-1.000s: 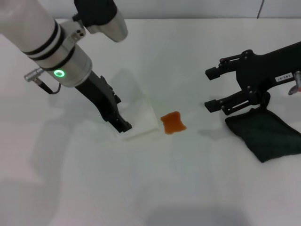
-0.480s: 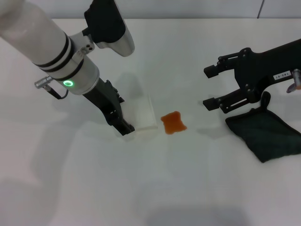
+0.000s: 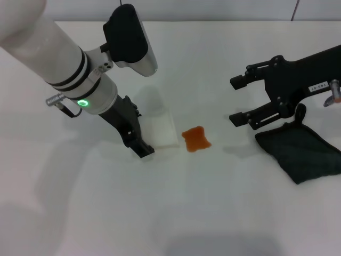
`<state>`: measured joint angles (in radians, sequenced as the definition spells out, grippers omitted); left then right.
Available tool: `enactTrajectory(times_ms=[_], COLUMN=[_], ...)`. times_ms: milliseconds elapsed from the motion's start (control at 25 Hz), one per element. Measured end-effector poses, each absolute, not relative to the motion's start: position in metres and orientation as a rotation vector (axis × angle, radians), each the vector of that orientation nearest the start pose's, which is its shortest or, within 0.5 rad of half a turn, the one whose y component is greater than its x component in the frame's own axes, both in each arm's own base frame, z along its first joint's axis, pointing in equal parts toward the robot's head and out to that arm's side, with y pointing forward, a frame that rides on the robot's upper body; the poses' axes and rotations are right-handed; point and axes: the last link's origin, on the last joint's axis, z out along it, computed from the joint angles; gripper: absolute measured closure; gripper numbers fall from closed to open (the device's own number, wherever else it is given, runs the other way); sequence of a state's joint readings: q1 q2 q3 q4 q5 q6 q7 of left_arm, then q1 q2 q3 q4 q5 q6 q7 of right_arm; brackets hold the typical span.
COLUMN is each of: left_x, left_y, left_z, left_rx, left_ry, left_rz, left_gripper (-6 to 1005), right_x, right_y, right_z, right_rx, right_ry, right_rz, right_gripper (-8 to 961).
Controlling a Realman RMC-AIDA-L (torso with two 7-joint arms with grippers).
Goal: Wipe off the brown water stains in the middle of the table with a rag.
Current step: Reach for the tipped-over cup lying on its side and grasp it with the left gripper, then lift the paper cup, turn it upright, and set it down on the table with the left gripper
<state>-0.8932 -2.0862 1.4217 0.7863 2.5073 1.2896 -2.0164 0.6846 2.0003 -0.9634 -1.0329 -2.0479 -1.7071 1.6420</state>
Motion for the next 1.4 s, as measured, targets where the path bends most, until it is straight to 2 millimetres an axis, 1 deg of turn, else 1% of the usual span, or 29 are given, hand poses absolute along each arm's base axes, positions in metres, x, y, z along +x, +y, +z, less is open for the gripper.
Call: enactTrajectory(times_ms=[200, 400, 440, 560, 800, 960, 1040, 1160, 1280, 1400], left_x=[-0.17, -0.17, -0.17, -0.17, -0.176, -0.189, -0.199, -0.221, -0.24, -0.253], left_y=[0.389, 0.388, 0.388, 0.386, 0.37, 0.358, 0.356, 0.355, 0.358, 0.359], left_z=[-0.07, -0.07, -0.069, -0.062, -0.039, -0.025, -0.017, -0.01, -0.009, -0.019], left_rx=[-2.926, -2.927, -2.925, -2.907, -2.867, -2.84, -2.801, -2.719, -2.635, -2.577], left_ry=[-0.271, -0.276, -0.278, -0.288, -0.265, -0.253, -0.259, -0.28, -0.322, -0.346], left_rz=[0.597, 0.573, 0.56, 0.478, 0.202, -0.068, -0.216, -0.427, -0.56, -0.616], left_gripper=[139, 269, 282, 320, 369, 392, 404, 421, 414, 408], right_x=[0.167, 0.167, 0.169, 0.17, 0.17, 0.171, 0.171, 0.172, 0.173, 0.173], right_y=[0.365, 0.364, 0.364, 0.363, 0.362, 0.361, 0.36, 0.359, 0.359, 0.358], right_z=[0.042, 0.042, 0.042, 0.042, 0.043, 0.043, 0.042, 0.042, 0.041, 0.039], right_rx=[-3.026, -3.029, -3.029, -3.03, -3.033, -3.04, -3.045, -3.048, -3.05, -3.053], right_ry=[0.162, 0.166, 0.17, 0.171, 0.169, 0.171, 0.171, 0.173, 0.179, 0.183], right_rz=[0.319, 0.318, 0.317, 0.317, 0.316, 0.317, 0.317, 0.318, 0.32, 0.323], right_gripper=[105, 105, 105, 106, 106, 106, 106, 107, 107, 107])
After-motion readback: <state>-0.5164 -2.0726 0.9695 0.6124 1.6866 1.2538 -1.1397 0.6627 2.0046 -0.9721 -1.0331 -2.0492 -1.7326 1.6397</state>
